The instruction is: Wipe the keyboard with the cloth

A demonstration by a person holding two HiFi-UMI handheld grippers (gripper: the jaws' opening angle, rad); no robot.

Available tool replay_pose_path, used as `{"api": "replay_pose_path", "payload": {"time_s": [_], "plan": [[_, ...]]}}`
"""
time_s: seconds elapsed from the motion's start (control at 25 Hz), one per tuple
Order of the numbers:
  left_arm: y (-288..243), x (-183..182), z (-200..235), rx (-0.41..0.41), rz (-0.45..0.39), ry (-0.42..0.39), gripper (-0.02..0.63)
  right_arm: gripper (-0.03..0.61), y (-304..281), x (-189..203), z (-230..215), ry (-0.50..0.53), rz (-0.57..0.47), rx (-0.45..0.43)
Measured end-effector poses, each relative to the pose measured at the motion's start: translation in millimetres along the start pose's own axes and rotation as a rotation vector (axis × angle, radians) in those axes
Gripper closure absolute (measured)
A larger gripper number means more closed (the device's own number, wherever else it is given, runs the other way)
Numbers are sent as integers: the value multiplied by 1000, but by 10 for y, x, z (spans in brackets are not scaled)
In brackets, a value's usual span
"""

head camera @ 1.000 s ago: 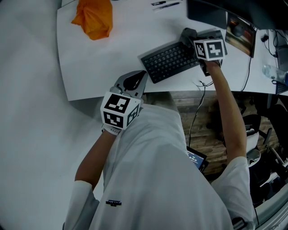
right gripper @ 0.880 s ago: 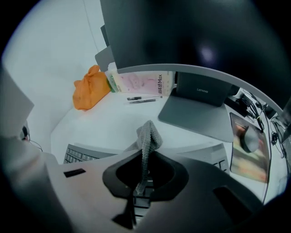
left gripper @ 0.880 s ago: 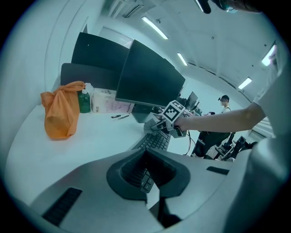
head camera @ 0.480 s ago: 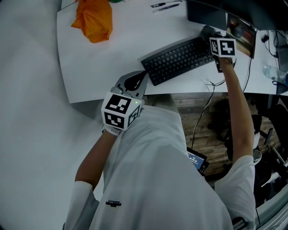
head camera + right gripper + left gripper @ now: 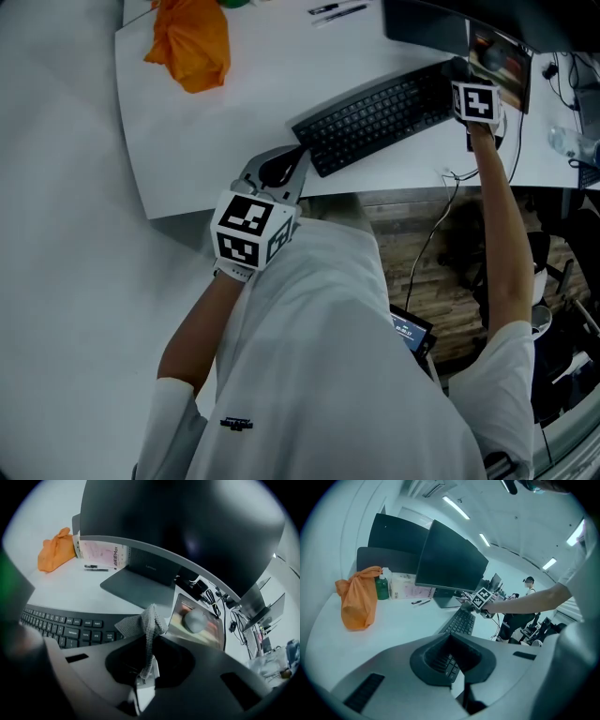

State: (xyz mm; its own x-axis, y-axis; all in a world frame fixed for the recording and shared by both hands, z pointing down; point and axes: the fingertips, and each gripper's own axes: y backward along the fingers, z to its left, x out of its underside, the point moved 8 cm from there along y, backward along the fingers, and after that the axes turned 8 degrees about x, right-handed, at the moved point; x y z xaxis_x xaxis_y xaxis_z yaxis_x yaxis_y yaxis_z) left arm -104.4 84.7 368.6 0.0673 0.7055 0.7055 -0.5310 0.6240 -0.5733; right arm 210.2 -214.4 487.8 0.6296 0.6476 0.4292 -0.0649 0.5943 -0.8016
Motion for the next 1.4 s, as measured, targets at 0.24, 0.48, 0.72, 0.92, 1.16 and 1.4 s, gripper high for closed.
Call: {"api": "replay_pose_path", "payload": {"time_s": [0.24,0.48,0.72,0.92,1.16,1.4], "plan": [[-73,-22,-62,48,4,-28,595,552,240,393,275,-5,75,-59],[-125,-75,-191,83,-12,-57,595,552,543,515,750,20,41,-165],[-143,-144,-252,89,-43,-62,595,552,822,564,1204,12,6,-283],[-121,-177,-275,82,-77,-54,595,552,1126,580,1709,75,-25,-399],[-56,-227,-293,85,-94,-73,595,552,1487,597,2275,100,-55,-585],[144,-368,-264,90,-174,-70,595,552,1958,392,2197,37,-184,-615]]}}
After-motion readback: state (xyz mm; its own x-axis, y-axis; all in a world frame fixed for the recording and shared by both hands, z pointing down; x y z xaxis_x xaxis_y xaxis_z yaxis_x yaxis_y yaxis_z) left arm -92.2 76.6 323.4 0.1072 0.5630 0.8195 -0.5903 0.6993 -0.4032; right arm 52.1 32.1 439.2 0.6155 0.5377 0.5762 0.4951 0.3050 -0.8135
